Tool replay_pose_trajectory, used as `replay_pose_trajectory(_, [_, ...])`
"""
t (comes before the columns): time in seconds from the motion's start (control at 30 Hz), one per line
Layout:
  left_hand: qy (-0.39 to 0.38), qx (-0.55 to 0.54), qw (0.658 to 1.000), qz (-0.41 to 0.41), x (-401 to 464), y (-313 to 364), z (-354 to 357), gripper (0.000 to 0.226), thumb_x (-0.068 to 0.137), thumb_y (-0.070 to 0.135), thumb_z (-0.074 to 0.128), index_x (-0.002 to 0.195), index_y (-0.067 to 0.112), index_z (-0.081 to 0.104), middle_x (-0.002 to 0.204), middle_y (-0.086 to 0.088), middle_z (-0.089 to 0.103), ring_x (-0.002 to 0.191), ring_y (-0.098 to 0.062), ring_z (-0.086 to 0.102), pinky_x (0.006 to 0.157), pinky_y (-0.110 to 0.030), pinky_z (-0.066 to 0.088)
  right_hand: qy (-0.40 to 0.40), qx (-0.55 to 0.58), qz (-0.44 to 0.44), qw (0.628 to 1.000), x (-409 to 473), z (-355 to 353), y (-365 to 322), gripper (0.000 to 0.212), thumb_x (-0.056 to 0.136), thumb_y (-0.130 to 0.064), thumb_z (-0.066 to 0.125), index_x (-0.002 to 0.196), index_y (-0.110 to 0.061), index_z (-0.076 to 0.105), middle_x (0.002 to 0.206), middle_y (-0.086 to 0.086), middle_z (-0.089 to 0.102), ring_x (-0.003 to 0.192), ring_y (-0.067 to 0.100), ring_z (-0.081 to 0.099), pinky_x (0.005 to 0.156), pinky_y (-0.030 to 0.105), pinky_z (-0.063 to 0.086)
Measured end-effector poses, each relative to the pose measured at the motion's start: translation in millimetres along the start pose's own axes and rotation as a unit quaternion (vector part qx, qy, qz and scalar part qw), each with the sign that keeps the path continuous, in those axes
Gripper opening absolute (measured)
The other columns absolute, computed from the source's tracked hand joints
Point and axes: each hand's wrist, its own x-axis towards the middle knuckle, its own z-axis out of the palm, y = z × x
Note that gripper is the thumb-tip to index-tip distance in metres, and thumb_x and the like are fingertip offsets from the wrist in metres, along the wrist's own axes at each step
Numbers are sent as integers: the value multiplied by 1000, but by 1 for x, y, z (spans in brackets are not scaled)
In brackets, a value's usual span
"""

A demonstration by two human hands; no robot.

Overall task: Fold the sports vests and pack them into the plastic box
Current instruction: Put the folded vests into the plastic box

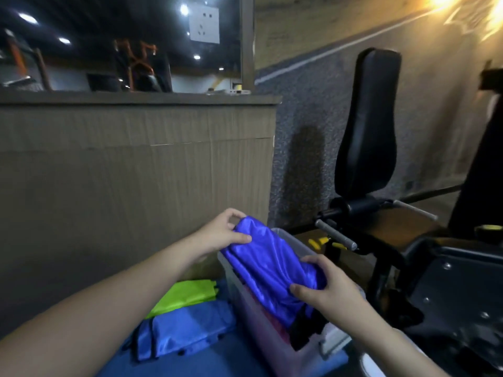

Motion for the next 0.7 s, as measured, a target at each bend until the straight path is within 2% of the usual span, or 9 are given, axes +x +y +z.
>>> replay_pose_trajectory(0.07, [-12, 18, 1000, -5, 17, -1, 8, 47, 84, 0, 76, 123, 14, 53, 100, -14, 74, 69, -13, 68, 61, -23, 56, -14, -23, 27, 999, 7, -5, 7, 50, 72, -43, 83, 113, -41, 54, 107, -20, 64, 102, 4, 61, 80, 18, 46])
replay_pose_trajectory(0.13, [-24, 35, 999, -5, 32, -6, 16, 46, 84, -1, 75, 120, 15, 53, 94, -10, 74, 68, -12, 68, 64, -24, 56, -32, -47, 43, 997, 14, -7, 16, 53, 71, -48, 81, 115, -42, 52, 108, -19, 64, 100, 2, 61, 77, 16, 46])
replay_pose_trajectory(0.27, [-77, 84, 993, -10, 52, -21, 32, 43, 84, -3, 74, 115, 18, 53, 91, -8, 73, 70, -9, 68, 69, -28, 57, -113, -113, 67, 985, 26, -5, 31, 60, 71, -58, 74, 122, -42, 47, 113, -18, 63, 104, 2, 60, 91, 24, 49])
replay_pose_trajectory(0.33, [-115, 120, 986, -11, 57, -33, 38, 43, 83, -4, 74, 110, 22, 53, 95, -12, 73, 76, -14, 68, 78, -37, 58, -158, -163, 72, 971, 27, -2, 35, 67, 70, -66, 68, 128, -41, 47, 121, -13, 61, 113, 9, 57, 99, 31, 47])
replay_pose_trajectory(0.4, [-140, 160, 977, -8, 59, -40, 42, 43, 83, -7, 72, 108, 23, 53, 98, -12, 71, 82, -18, 65, 84, -41, 56, -194, -218, 68, 954, 27, 2, 37, 60, 74, -69, 62, 125, -40, 50, 119, -9, 61, 113, 13, 56, 94, 32, 46])
replay_pose_trajectory(0.47, [-156, 218, 963, -1, 59, -47, 44, 44, 83, -3, 74, 115, 19, 54, 105, -11, 68, 91, -17, 63, 90, -37, 54, -226, -253, 61, 939, 26, 7, 39, 46, 80, -68, 60, 115, -39, 55, 110, -9, 63, 105, 14, 59, 80, 31, 44])
replay_pose_trajectory(0.53, [-161, 305, 939, 12, 59, -52, 45, 51, 81, 12, 79, 125, 20, 54, 108, -5, 67, 93, -15, 61, 91, -32, 51, -250, -278, 52, 926, 26, 11, 40, 37, 82, -66, 60, 107, -39, 57, 106, -8, 64, 100, 15, 60, 79, 31, 45])
replay_pose_trajectory(0.63, [-152, 407, 900, 28, 53, -55, 42, 61, 78, 33, 80, 132, 23, 54, 120, 0, 59, 104, -17, 59, 97, -31, 48, -252, -311, 48, 915, 26, 13, 35, 39, 87, -63, 58, 117, -37, 56, 101, -7, 60, 97, 18, 58, 84, 33, 45])
replay_pose_trajectory(0.7, [-145, 400, 904, 37, 48, -54, 41, 64, 79, 34, 80, 135, 22, 52, 122, 2, 53, 100, -11, 53, 95, -21, 43, -241, -324, 43, 914, 25, 12, 31, 42, 89, -62, 56, 122, -35, 55, 98, -8, 58, 97, 19, 58, 81, 34, 43])
